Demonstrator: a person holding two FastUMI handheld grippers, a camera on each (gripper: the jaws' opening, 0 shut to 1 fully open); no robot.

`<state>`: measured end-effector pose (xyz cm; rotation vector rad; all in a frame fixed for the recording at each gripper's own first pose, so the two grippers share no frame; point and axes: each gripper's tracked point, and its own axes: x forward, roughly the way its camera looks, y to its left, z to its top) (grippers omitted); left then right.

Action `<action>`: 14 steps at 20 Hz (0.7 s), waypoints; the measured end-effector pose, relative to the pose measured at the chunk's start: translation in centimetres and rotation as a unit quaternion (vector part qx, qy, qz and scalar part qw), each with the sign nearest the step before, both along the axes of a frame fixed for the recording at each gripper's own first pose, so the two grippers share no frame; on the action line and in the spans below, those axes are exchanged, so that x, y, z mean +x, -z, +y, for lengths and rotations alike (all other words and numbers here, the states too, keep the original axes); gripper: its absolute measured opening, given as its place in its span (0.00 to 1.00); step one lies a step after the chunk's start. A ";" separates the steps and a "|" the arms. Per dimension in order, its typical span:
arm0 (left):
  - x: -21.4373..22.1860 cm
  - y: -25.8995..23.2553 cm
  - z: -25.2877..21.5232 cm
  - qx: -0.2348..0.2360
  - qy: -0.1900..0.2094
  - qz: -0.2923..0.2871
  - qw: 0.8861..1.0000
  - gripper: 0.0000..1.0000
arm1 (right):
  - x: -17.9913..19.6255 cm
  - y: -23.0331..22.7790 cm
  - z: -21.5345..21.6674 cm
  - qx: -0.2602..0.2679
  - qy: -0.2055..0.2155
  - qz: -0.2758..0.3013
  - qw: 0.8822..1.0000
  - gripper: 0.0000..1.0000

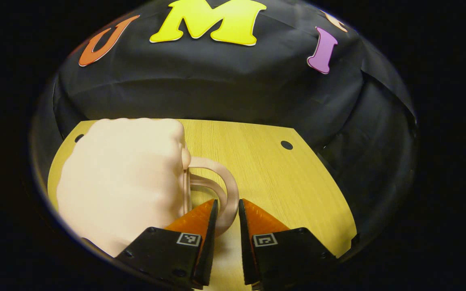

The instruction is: First open the suitcase, pack the skin care products into it, and then close the suitcase.

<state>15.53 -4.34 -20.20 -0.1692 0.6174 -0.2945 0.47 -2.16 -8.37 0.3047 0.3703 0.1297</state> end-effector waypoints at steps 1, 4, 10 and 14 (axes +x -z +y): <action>-0.6 -0.3 -0.4 -0.020 -0.005 0.003 1.000 0.42 | 0.1 -0.1 0.7 -0.002 -0.003 0.000 1.000 0.82; -2.0 -2.4 -1.1 -0.047 -0.008 0.004 0.999 0.65 | 0.5 -0.8 3.3 -0.018 -0.017 -0.003 1.000 0.77; -5.8 -13.7 3.8 -0.022 -0.027 -0.124 0.992 0.94 | 1.8 -4.5 9.8 -0.066 -0.022 -0.046 0.997 0.82; -9.1 -20.5 10.8 -0.003 -0.096 -0.190 0.977 0.97 | 1.8 -8.1 15.2 -0.086 -0.024 -0.093 0.992 0.82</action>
